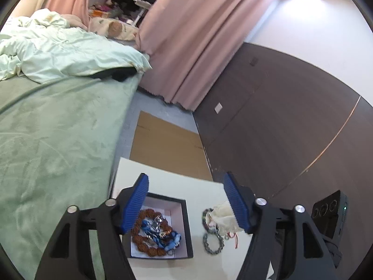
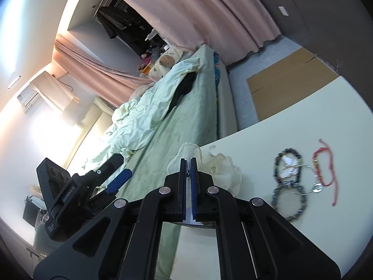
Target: Organize jewelry
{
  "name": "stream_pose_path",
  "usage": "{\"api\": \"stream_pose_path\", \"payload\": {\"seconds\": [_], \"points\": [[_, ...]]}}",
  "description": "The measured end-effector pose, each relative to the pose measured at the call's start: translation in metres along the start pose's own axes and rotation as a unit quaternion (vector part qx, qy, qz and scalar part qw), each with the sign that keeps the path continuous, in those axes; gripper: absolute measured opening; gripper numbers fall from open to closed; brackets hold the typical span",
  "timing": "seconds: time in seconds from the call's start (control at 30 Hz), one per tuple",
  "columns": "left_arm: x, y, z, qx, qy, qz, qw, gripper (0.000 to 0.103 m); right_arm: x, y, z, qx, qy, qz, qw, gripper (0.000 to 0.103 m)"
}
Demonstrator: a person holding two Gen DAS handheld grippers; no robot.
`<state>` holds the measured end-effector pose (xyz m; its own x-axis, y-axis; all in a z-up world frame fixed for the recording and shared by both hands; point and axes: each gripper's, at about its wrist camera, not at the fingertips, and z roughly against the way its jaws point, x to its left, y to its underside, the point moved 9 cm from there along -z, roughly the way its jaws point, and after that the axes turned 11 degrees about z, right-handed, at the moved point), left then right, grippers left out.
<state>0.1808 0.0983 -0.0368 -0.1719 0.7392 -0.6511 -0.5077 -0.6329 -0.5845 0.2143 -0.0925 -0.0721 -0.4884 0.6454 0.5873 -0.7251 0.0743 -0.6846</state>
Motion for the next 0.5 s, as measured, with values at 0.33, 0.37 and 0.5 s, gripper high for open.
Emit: {"api": "stream_pose_path", "payload": {"seconds": [0.33, 0.37, 0.5], "points": [[0.022, -0.008, -0.005, -0.009, -0.036, 0.027, 0.9989, 0.094, 0.015, 0.018, -0.052, 0.046, -0.025, -0.019, 0.998, 0.056], [0.024, -0.007, -0.007, -0.006, -0.039, 0.028, 0.9988, 0.094, 0.009, 0.018, -0.051, 0.043, -0.014, -0.021, 0.999, 0.060], [0.026, -0.002, -0.014, 0.008, -0.047, 0.032, 0.9984, 0.094, -0.004, 0.013, -0.039, 0.039, 0.002, -0.025, 0.999, 0.063]]}}
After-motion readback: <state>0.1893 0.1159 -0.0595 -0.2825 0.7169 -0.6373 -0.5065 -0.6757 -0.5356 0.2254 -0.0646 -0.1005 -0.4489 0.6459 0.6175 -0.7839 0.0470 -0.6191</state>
